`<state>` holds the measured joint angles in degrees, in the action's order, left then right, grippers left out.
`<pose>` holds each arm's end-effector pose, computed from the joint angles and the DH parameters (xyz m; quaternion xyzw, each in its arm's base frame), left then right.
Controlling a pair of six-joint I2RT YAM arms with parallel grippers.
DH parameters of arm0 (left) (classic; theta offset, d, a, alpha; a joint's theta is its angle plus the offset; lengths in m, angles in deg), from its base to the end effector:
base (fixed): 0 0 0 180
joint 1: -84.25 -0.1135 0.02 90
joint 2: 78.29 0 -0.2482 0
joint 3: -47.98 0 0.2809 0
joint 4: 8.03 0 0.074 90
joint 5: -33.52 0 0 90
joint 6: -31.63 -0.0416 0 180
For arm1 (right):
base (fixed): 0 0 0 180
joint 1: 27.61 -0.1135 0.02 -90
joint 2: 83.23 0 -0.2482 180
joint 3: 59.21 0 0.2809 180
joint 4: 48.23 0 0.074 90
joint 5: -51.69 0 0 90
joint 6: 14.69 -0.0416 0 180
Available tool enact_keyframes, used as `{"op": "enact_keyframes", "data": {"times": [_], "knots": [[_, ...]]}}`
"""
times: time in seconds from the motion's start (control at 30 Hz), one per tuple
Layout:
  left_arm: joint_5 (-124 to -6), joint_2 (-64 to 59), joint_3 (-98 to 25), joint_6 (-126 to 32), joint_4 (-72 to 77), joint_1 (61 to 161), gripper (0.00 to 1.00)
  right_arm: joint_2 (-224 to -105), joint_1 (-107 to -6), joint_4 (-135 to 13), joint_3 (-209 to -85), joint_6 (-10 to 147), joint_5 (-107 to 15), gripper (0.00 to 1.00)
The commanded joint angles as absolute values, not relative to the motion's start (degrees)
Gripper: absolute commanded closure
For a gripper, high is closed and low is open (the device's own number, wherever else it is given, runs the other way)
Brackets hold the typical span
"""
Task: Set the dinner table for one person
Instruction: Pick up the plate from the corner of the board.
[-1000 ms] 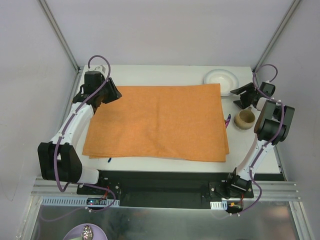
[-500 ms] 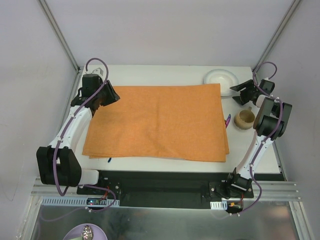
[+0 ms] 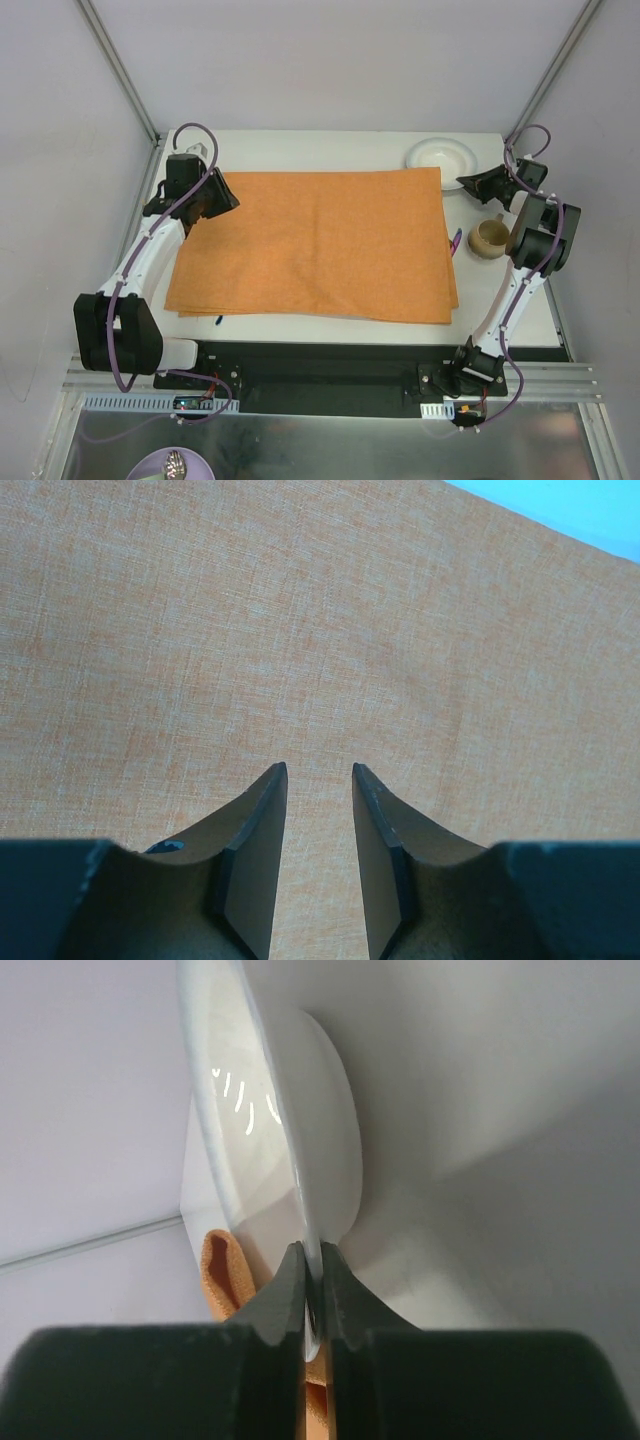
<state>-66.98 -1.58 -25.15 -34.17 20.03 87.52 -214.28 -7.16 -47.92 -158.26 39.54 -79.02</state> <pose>0.3401 -0.0270 0.2772 -0.1140 0.8631 -0.1929 0.4527 0.4883 -0.1531 0.0964 0.2363 0.8020 0.3619 0.4122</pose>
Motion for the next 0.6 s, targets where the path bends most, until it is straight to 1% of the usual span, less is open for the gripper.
{"op": "enact_keyframes", "data": {"times": [0.0, 0.23, 0.43, 0.53, 0.57], "knots": [[-67.7, -4.5, -23.7, -34.8, 19.2, 86.5, 0.68, -214.5, -7.8, -46.6, -157.1, 40.9, -79.6, 0.99], [-68.3, -5.3, -22.7, -34.7, 19.2, 85.8, 0.69, -212.9, -7.9, -39.0, -154.8, 37.8, -82.0, 0.99], [-68.9, -5.3, -22.4, -34.5, 19.1, 85.7, 0.69, -212.7, -7.8, -20.7, -151.3, 27.9, -84.9, 0.99], [-68.9, -5.3, -22.3, -34.4, 19.0, 85.7, 0.69, -213.7, -7.6, -6.1, -150.6, 19.4, -85.2, 0.99], [-68.9, -5.3, -22.1, -34.5, 19.0, 85.7, 0.69, -214.5, -7.4, -3.8, -150.6, 15.2, -85.2, 0.99]]}}
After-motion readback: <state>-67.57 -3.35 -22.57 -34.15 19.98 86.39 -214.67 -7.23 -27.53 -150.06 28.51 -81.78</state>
